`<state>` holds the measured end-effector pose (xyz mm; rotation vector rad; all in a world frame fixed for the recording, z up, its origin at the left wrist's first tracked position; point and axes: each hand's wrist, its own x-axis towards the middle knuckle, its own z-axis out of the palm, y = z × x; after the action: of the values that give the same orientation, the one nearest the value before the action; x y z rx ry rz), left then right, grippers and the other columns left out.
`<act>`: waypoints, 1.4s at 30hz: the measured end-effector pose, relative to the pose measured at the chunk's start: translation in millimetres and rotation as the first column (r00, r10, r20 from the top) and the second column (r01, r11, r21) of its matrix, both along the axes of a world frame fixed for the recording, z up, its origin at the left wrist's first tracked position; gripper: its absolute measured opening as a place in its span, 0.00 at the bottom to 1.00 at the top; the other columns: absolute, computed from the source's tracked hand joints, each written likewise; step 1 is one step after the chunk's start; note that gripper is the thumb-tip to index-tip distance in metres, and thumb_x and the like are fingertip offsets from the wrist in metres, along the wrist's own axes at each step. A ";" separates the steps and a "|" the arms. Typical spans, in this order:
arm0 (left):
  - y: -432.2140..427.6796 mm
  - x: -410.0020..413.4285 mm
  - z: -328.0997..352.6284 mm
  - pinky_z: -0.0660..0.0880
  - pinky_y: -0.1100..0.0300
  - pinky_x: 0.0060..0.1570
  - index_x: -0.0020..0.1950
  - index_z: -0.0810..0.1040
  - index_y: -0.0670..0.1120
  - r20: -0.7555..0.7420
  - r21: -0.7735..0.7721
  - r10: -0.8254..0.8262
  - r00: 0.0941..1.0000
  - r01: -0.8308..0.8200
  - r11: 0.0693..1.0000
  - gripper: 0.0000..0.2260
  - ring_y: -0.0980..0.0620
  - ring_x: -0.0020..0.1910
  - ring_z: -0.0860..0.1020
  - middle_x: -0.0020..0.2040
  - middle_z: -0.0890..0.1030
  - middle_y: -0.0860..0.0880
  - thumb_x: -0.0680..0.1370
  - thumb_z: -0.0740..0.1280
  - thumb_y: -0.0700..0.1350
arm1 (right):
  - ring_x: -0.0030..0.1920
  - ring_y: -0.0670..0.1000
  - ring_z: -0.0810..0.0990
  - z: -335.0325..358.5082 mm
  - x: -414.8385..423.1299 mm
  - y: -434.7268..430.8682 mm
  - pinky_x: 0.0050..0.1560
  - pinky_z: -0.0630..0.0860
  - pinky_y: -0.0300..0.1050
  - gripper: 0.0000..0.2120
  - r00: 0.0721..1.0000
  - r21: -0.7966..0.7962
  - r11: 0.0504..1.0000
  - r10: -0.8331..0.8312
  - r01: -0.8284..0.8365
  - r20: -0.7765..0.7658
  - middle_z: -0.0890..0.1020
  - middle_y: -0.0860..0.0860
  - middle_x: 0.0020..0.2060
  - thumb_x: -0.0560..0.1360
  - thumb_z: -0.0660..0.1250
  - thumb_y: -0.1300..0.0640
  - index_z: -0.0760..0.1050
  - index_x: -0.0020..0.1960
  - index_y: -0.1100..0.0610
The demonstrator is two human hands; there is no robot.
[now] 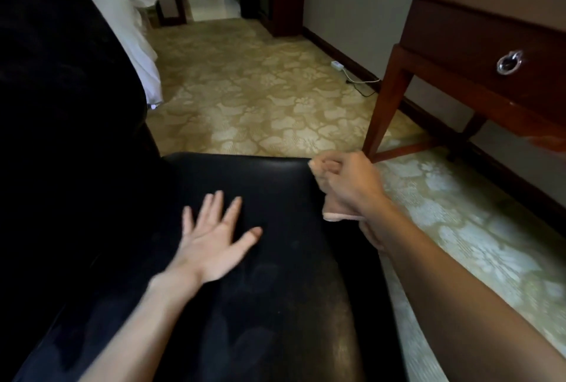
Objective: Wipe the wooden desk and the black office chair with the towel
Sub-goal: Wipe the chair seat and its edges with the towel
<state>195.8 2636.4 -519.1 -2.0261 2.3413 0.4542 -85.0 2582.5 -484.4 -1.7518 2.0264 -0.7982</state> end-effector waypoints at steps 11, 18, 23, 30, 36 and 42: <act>1.9 -96.1 -16.2 0.34 0.40 0.79 0.84 0.40 0.55 0.079 -0.142 -0.089 0.993 0.100 0.985 0.39 0.48 0.82 0.33 0.84 0.39 0.47 0.79 0.43 0.73 | 0.45 0.56 0.80 -18.2 -10.8 -41.8 0.48 0.78 0.49 0.11 0.975 0.098 0.970 -0.217 0.221 -0.050 0.82 0.51 0.44 0.78 0.65 0.48 0.82 0.49 0.54; 1.9 -98.1 -22.0 0.36 0.39 0.79 0.84 0.40 0.54 0.077 -0.182 -0.076 0.994 0.089 0.979 0.38 0.46 0.82 0.35 0.84 0.40 0.46 0.79 0.40 0.72 | 0.18 0.51 0.70 -81.7 -85.7 4.4 0.20 0.65 0.38 0.15 0.628 0.465 0.861 -0.482 0.208 0.611 0.73 0.55 0.21 0.81 0.68 0.60 0.75 0.35 0.61; 0.9 -97.9 -22.2 0.38 0.39 0.79 0.84 0.40 0.54 0.077 -0.190 -0.070 0.995 0.083 0.978 0.39 0.46 0.83 0.36 0.85 0.41 0.46 0.78 0.38 0.72 | 0.20 0.53 0.73 -71.4 -84.2 -4.3 0.21 0.69 0.40 0.16 0.573 0.378 0.905 -0.419 0.197 0.704 0.77 0.58 0.24 0.79 0.72 0.50 0.79 0.39 0.61; -2.5 -99.4 -22.6 0.35 0.40 0.79 0.83 0.36 0.54 0.102 -0.145 -0.075 0.992 0.090 0.985 0.39 0.47 0.82 0.32 0.84 0.37 0.46 0.77 0.37 0.73 | 0.38 0.49 0.82 -39.9 -38.0 -58.4 0.43 0.78 0.49 0.15 0.968 0.060 0.991 -0.132 0.122 0.213 0.83 0.45 0.32 0.76 0.67 0.41 0.81 0.38 0.50; -2.8 -97.8 -25.7 0.34 0.40 0.79 0.83 0.36 0.54 0.089 -0.150 -0.088 0.992 0.101 0.983 0.39 0.47 0.81 0.32 0.84 0.37 0.47 0.77 0.37 0.73 | 0.28 0.53 0.80 -83.5 -78.8 -43.1 0.31 0.77 0.47 0.19 0.730 0.329 0.911 -0.400 0.249 0.555 0.81 0.50 0.29 0.74 0.71 0.38 0.82 0.37 0.54; -2.5 -99.8 -24.6 0.34 0.39 0.79 0.84 0.37 0.53 0.104 -0.141 -0.073 0.992 0.087 0.986 0.40 0.45 0.82 0.33 0.84 0.38 0.45 0.77 0.36 0.72 | 0.23 0.55 0.74 -95.5 -111.6 11.5 0.24 0.72 0.44 0.09 0.704 0.703 0.708 -0.470 -0.060 0.533 0.74 0.60 0.29 0.81 0.65 0.61 0.74 0.43 0.62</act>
<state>95.9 2633.9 -543.7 -1.9515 2.4509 0.1812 -196.6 2593.9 -580.0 -0.6326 1.6702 -0.5255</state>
